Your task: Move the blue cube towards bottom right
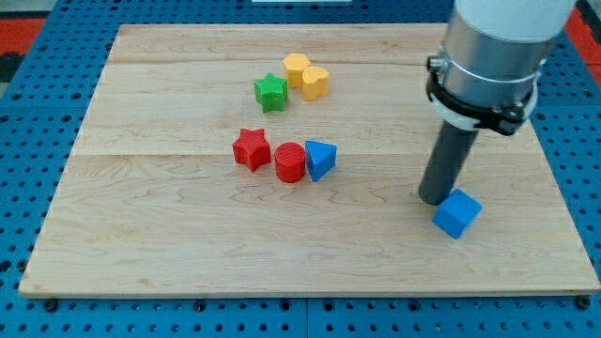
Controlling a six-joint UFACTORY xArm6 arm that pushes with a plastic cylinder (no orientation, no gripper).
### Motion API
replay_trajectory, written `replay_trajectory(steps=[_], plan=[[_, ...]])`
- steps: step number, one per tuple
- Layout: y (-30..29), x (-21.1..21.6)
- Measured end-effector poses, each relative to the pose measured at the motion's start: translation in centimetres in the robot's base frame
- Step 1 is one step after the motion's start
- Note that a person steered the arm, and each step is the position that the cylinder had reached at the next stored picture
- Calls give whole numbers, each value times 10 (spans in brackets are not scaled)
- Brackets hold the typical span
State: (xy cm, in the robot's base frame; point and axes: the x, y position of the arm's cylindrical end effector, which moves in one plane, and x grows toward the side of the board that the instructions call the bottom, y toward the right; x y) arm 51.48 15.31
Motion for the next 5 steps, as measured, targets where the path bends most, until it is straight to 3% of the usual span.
replay_trajectory(steps=[5], plan=[[39,12]])
